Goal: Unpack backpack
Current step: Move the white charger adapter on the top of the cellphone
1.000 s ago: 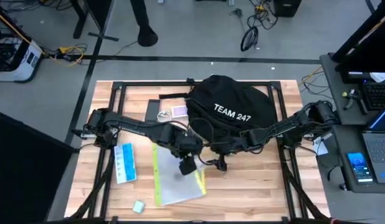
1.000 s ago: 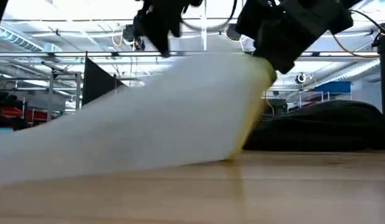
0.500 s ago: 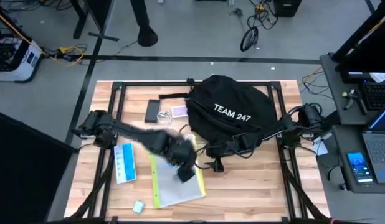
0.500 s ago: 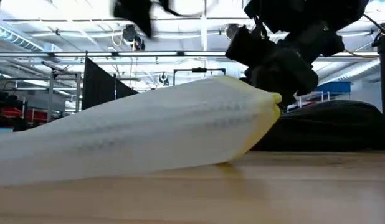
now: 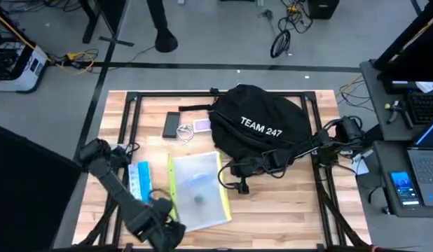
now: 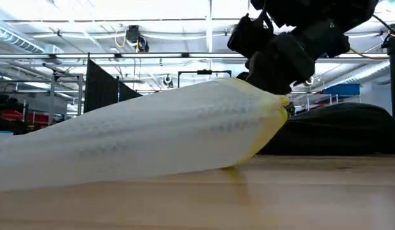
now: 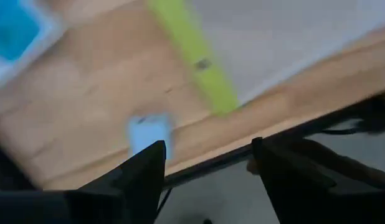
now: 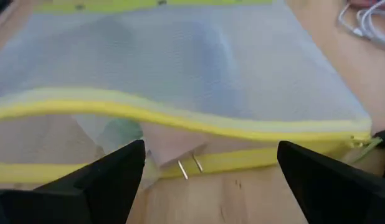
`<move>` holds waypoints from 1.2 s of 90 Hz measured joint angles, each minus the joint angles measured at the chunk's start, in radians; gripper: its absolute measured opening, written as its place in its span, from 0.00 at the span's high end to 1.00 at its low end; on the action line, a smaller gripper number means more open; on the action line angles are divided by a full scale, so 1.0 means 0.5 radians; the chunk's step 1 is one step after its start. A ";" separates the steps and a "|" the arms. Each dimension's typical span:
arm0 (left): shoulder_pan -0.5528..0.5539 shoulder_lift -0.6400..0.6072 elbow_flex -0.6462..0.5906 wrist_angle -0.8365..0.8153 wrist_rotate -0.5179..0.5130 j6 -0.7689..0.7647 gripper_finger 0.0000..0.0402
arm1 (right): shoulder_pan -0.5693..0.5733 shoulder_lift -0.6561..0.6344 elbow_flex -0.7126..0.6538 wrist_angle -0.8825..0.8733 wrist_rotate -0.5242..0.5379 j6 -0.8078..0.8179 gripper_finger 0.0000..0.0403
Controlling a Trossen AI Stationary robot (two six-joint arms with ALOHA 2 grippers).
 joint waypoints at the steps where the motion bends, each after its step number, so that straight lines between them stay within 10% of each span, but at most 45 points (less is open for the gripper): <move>1: -0.013 0.000 -0.017 0.016 0.003 -0.027 0.43 | 0.000 0.000 0.000 0.004 0.000 0.000 0.13; 108: -0.200 -0.010 -0.934 0.976 0.045 -0.115 0.49 | 0.005 -0.002 0.000 0.012 -0.017 0.336 0.13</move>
